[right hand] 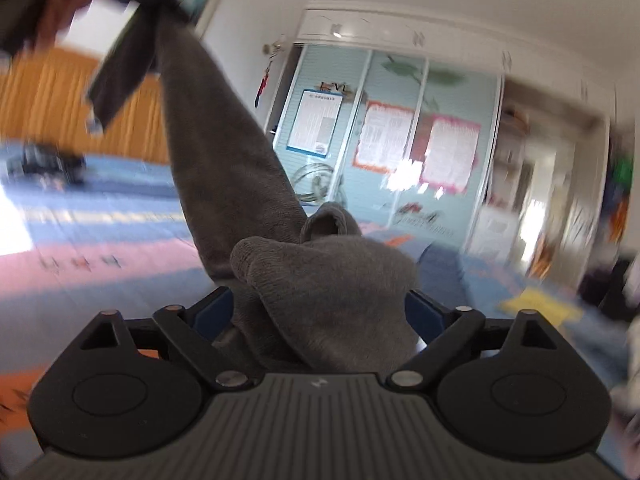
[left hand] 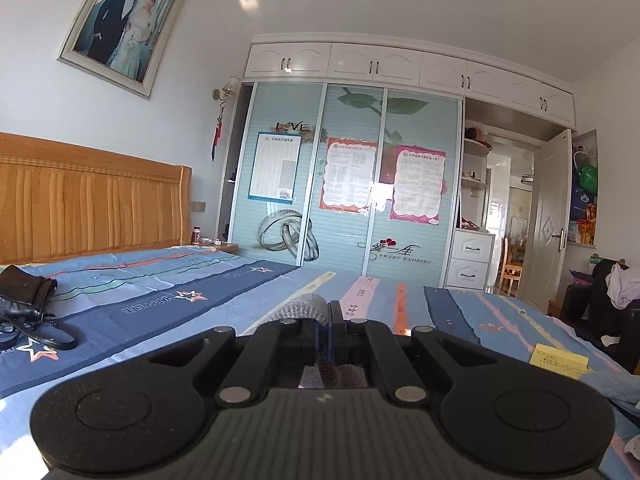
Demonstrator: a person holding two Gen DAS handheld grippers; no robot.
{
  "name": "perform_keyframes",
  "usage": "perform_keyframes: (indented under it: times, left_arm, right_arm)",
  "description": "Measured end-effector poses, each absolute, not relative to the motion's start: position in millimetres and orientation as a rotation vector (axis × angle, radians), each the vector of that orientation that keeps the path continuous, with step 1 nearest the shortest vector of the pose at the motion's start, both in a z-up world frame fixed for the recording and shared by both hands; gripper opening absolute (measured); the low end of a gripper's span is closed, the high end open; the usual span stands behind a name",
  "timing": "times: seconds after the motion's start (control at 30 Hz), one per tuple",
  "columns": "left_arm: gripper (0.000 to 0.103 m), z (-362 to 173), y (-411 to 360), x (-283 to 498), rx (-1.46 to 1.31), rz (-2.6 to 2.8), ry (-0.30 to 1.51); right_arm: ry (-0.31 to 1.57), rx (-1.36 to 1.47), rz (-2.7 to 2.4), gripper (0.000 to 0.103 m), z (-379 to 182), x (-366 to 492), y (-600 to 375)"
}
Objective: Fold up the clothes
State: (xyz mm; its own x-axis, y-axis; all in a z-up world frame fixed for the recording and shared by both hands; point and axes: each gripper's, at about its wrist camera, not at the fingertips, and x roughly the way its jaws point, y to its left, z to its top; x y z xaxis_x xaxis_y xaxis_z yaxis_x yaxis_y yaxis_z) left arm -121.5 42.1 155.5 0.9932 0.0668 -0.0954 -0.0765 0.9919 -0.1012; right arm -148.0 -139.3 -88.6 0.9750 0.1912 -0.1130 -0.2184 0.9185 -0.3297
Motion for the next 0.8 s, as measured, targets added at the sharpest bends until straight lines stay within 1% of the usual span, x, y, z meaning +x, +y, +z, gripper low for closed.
perform_keyframes:
  times: [0.07,0.1,0.13,0.17,0.2,0.23,0.27,0.3,0.33,0.4,0.5,0.57,0.63,0.73,0.8]
  left_arm:
    - [0.003,154.7,42.9,-125.3,-0.093,0.072,0.098]
    - [0.003,153.4,44.2,-127.0,-0.087,0.076,0.100]
    - [0.003,152.5,45.1,-127.6,-0.084,0.081,0.104]
    - [0.003,150.7,46.8,-126.8,-0.082,0.087,0.110]
    - [0.004,149.1,48.6,-125.6,-0.081,0.096,0.115]
    - [0.004,147.2,51.7,-125.5,-0.086,0.102,0.121]
    - [0.004,145.2,55.2,-125.7,-0.093,0.107,0.126]
    - [0.004,143.0,59.7,-126.3,-0.100,0.112,0.131]
    - [0.004,141.0,63.6,-126.2,-0.105,0.121,0.135]
    - [0.004,136.7,71.9,-125.1,-0.108,0.144,0.146]
    - [0.004,128.8,83.2,-123.4,-0.114,0.182,0.163]
    - [0.004,120.8,88.7,-121.4,-0.128,0.191,0.187]
    - [0.004,111.5,91.2,-119.0,-0.142,0.188,0.219]
    - [0.004,96.1,87.5,-116.8,-0.134,0.181,0.258]
    - [0.004,89.1,83.0,-116.0,-0.125,0.181,0.276]
  right_arm:
    - [0.073,-0.459,0.178,0.099,-92.3,-139.0,-122.8]
    - [0.083,-0.497,0.174,0.097,-93.1,-133.2,-116.6]
    - [0.093,-0.532,0.170,0.090,-93.8,-127.3,-110.6]
    - [0.115,-0.507,0.201,0.079,-88.2,-121.0,-112.3]
    - [0.137,-0.480,0.231,0.051,-82.6,-114.6,-114.0]
    - [0.157,-0.421,0.239,0.038,-75.0,-107.5,-120.0]
    - [0.175,-0.362,0.246,0.034,-67.5,-100.3,-126.2]
    - [0.171,-0.302,0.220,0.013,-59.8,-93.4,-138.1]
    - [0.166,-0.239,0.194,0.011,-52.1,-86.6,-150.4]
    - [0.138,0.065,0.172,0.011,-31.1,-85.4,-198.7]
    - [0.063,0.421,0.034,0.011,-17.6,-104.8,-286.6]
    - [0.091,0.458,-0.119,0.011,-29.5,-115.1,-326.0]
    - [0.166,0.383,-0.248,0.011,-51.2,-118.9,-340.0]
    - [0.312,0.414,-0.251,0.011,-76.9,-110.3,-351.2]
    - [0.356,0.390,-0.258,0.011,-82.5,-106.1,-351.6]
